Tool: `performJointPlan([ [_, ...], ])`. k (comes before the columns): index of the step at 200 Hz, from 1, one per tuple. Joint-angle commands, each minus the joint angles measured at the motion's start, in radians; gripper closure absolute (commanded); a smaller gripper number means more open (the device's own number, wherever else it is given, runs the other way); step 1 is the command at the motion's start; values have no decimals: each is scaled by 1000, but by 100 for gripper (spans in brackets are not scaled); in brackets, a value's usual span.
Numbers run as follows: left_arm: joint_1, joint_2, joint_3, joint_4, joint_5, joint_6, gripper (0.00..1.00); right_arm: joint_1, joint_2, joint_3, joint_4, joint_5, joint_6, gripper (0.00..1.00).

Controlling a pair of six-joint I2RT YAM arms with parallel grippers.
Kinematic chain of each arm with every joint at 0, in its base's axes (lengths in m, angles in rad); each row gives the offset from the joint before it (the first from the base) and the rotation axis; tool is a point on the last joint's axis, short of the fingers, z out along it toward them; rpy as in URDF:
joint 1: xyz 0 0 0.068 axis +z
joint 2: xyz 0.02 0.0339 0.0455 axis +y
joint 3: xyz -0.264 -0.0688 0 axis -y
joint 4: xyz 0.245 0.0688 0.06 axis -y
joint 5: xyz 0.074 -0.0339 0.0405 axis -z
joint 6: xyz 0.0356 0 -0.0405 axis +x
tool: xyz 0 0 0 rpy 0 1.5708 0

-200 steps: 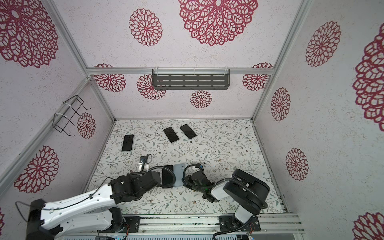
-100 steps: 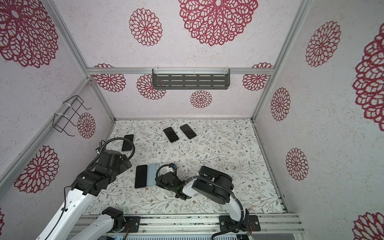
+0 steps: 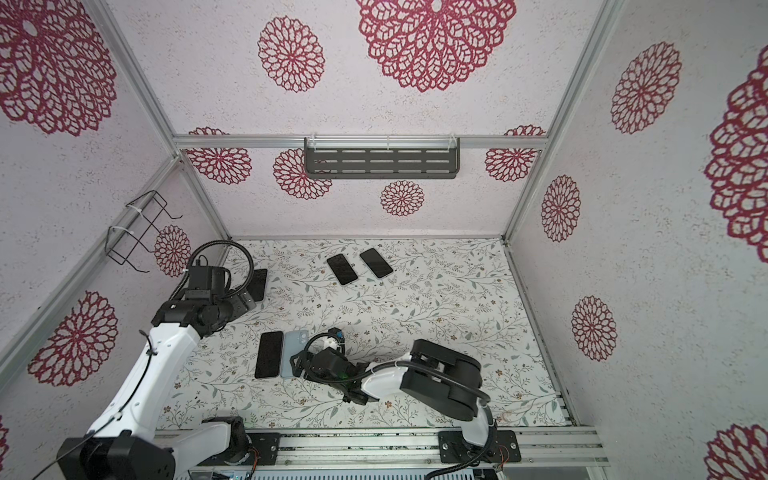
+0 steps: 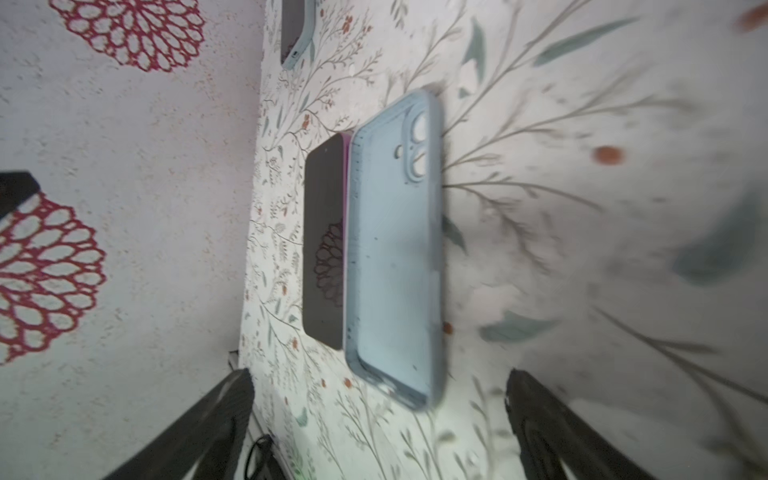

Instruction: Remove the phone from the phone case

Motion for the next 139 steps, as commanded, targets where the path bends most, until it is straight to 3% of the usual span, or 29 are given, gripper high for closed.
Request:
performJointPlan([
  [1,24,146,97,26,-39,114,3,-15,-153,-76,-243,44,-144,1],
  [37,85,447,314,20,6,204,3,-36,-383,-127,-498,67,-317,1],
  [63,99,660,523,-44,22,278,3,-143,-489,-119,-588,2,-463,1],
  [96,100,901,760,-149,125,363,3,-206,-532,-82,-630,-37,-575,1],
  [139,115,1051,883,-201,202,427,3,-215,-506,-56,-591,-53,-610,1],
])
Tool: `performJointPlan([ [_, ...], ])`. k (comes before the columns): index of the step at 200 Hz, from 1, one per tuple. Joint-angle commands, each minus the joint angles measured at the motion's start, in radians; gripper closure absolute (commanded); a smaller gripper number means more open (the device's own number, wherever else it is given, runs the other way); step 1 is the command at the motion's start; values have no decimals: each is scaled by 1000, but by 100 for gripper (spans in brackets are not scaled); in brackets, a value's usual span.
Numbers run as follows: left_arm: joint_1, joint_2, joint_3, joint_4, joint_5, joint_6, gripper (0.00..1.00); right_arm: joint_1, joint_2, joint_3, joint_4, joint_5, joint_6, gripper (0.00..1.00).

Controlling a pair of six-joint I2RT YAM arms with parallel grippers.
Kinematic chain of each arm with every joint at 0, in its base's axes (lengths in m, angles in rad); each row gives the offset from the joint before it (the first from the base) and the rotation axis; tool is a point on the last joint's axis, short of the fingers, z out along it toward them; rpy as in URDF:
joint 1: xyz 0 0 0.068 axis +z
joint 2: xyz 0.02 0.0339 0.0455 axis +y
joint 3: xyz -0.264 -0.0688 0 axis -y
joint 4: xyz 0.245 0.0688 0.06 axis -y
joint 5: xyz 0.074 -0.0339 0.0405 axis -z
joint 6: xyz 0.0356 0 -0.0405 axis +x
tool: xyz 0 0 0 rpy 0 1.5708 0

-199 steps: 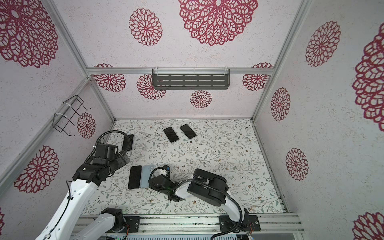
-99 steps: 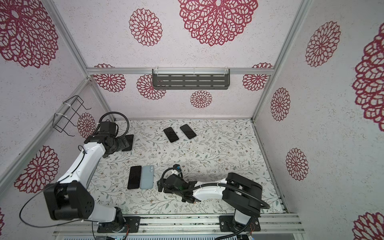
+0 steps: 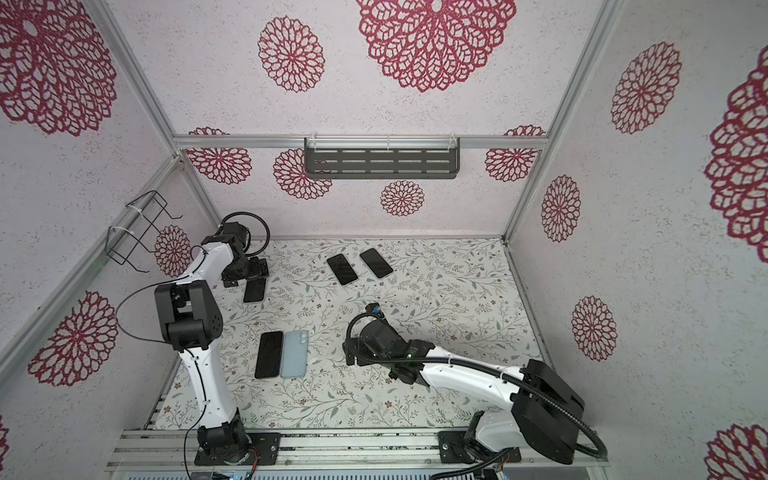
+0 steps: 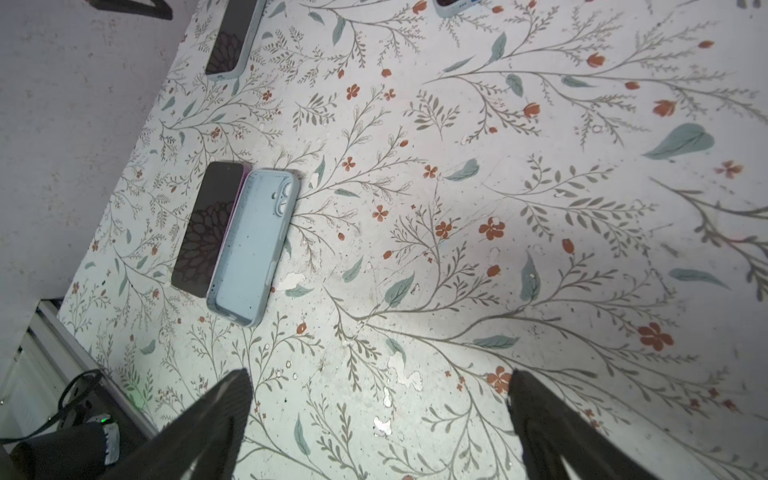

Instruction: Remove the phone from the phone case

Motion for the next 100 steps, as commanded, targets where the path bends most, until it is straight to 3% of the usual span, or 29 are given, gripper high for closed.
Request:
performJointPlan([
  [1,10,44,64,-77,57,71,3,-2,5,34,0,-23,-65,1],
  [62,21,125,107,-70,-44,115,3,-2,43,47,42,-49,-77,1],
  [100,28,182,170,-91,-27,125,0,-2,64,70,47,-54,-87,1],
])
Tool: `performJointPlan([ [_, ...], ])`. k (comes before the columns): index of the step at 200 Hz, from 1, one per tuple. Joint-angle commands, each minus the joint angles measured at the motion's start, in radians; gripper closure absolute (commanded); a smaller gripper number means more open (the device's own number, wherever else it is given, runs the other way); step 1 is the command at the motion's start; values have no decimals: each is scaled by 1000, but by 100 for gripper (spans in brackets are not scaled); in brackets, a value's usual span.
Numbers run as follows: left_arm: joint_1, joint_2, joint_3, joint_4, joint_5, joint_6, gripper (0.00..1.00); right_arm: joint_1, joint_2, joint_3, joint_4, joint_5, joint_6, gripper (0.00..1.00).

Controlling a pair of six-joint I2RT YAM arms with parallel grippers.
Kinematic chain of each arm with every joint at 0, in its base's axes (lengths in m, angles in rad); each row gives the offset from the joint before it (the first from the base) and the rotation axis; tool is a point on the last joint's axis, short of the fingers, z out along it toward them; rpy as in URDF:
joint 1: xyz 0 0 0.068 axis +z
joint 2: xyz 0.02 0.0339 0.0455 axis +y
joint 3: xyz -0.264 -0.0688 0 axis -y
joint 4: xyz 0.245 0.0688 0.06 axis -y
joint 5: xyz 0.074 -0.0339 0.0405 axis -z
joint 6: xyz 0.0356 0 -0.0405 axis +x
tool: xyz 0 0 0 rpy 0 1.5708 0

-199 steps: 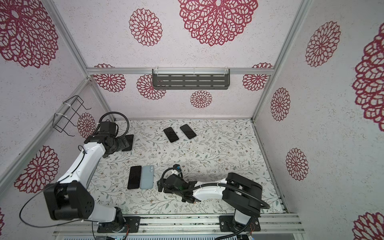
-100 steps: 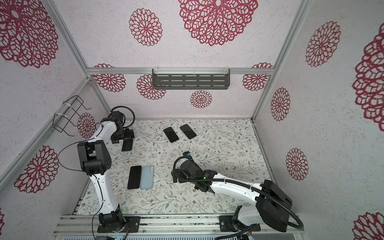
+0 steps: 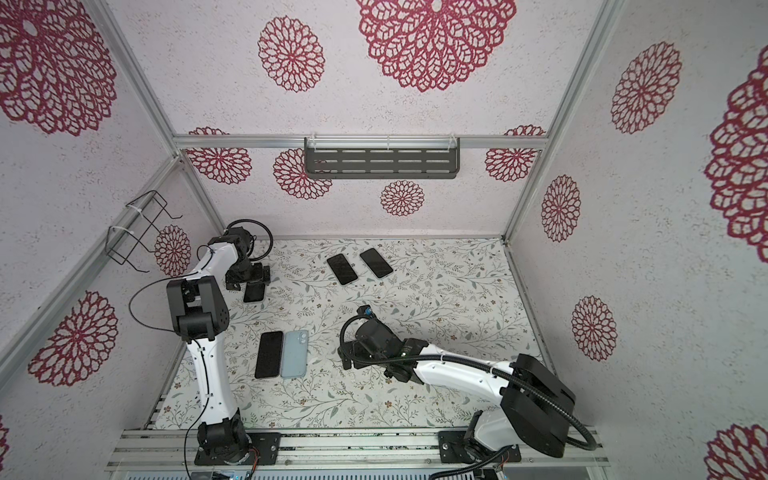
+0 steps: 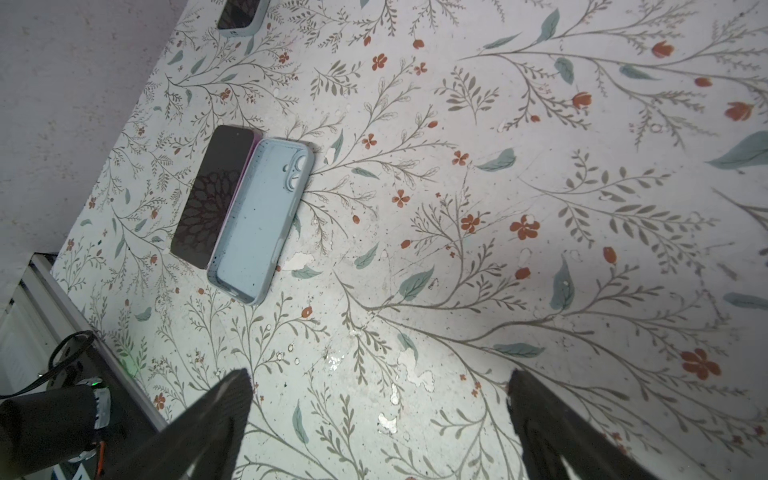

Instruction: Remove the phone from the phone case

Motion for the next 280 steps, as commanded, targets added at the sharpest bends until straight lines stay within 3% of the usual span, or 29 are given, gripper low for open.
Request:
performJointPlan([
  [1,11,42,51,-23,-7,28,0,-1,6,43,29,0,-28,1],
  [53,10,117,131,-54,1,30,5,-2,35,79,39,-1,-43,2],
  [128,7,152,143,-61,62,22,31,-60,128,162,94,-66,-85,1],
  [154,6,139,122,-63,109,1,40,-107,188,209,123,-128,-121,1],
  [219,-7,-13,-80,37,301,-88,48,-222,393,343,271,-419,-73,2],
  [280,-136,-166,-247,166,427,-234,53,-263,565,413,518,-585,82,5],
])
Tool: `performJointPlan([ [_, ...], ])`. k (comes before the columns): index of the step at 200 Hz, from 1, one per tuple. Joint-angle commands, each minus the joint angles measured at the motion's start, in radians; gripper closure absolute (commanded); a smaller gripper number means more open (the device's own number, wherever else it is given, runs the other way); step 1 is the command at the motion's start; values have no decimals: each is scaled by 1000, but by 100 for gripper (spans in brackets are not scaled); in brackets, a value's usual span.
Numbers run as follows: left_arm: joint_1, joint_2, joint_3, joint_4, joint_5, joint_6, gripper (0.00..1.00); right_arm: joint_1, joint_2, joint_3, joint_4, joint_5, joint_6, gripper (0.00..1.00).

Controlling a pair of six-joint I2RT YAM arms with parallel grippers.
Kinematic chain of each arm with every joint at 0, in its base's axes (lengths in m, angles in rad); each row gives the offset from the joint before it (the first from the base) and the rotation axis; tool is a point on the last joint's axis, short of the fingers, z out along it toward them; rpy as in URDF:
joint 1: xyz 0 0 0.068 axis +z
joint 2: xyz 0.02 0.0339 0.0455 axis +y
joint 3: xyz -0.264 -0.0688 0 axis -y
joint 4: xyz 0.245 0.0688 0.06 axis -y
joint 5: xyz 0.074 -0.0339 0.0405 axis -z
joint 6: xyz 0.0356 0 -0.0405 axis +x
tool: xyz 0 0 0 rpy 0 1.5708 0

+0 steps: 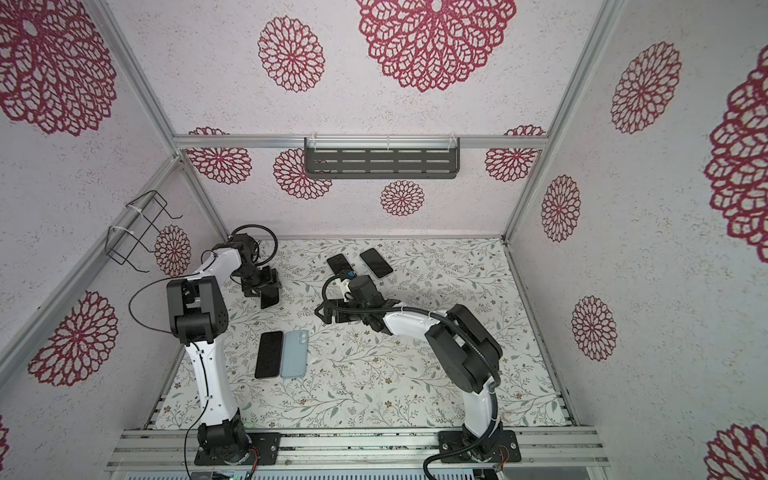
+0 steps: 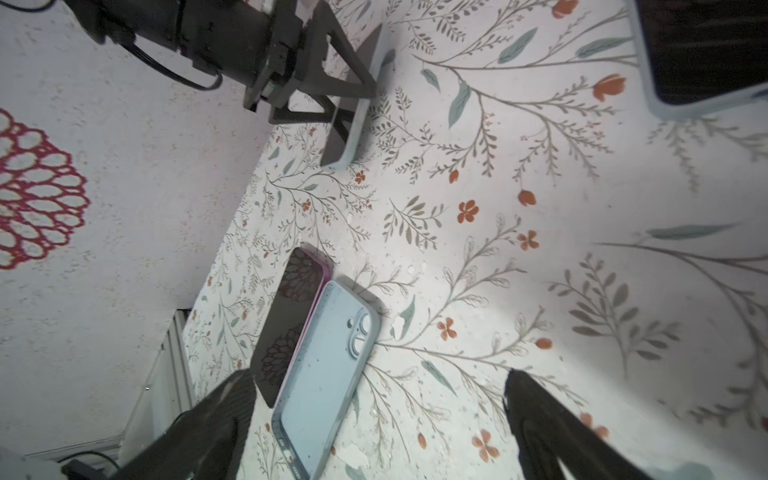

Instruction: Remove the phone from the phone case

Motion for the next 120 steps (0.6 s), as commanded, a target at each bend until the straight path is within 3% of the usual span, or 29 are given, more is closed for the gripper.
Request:
performJointPlan([
  [1,-81,-80,-54,73,124,-92,53,-13,38,33,166,-103,94,5],
  [78,-253,-235,-218,233,167,-249,56,-41,118,21,239,-59,157,10],
  [120,-294,-290,-330,329,194,-311,57,-65,129,-3,286,-40,187,16],
])
